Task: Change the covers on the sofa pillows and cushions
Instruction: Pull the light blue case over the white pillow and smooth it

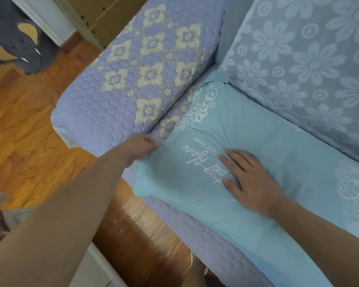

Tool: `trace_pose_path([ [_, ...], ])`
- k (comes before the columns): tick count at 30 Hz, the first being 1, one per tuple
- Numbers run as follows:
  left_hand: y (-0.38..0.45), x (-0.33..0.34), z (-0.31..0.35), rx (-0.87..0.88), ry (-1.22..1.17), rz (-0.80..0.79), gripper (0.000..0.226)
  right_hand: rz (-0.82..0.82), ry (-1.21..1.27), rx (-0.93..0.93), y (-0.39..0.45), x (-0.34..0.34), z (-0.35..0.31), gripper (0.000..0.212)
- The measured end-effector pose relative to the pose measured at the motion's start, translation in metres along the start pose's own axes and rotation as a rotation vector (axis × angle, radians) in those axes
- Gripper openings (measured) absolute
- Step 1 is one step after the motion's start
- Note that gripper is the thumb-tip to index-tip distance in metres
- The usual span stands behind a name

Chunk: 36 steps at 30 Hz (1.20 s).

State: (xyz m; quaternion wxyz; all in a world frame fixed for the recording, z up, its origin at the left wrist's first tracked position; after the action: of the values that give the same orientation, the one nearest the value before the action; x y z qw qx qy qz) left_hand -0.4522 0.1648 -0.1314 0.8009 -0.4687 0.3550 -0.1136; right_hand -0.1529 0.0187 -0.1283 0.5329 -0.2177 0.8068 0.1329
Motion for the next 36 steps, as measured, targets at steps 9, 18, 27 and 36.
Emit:
trace_pose_path([
  [9, 0.014, 0.059, 0.093, 0.324, 0.223, 0.159, 0.014, -0.149, 0.013, 0.104, -0.026, 0.029, 0.006, 0.06],
  [18, -0.03, 0.027, 0.025, 0.36, 0.16, 0.21, 0.017, -0.031, 0.057, 0.276, 0.041, -0.011, 0.01, 0.043],
  [27, -0.038, 0.067, 0.016, 0.709, 0.312, 0.38, 0.028, -0.071, 0.034, 0.397, 0.226, -0.075, 0.13, 0.059],
  [36, -0.06, 0.073, 0.069, 0.894, 0.259, 0.416, 0.036, -0.087, -0.251, 0.257, 0.277, -0.058, 0.149, 0.034],
])
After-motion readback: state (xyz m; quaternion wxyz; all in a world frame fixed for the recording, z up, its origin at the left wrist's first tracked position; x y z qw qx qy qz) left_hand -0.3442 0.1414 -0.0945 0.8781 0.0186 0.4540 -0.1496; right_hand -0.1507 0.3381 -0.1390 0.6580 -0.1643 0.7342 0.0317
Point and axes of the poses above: each hand's wrist, its own y-axis towards the middle knuckle, its own x-axis out of the palm, z = x × y, the point moved 7 cm from there along y, towards the middle knuckle, and after that the axes turned 13 degrees about -x, right-handed, at the moved point
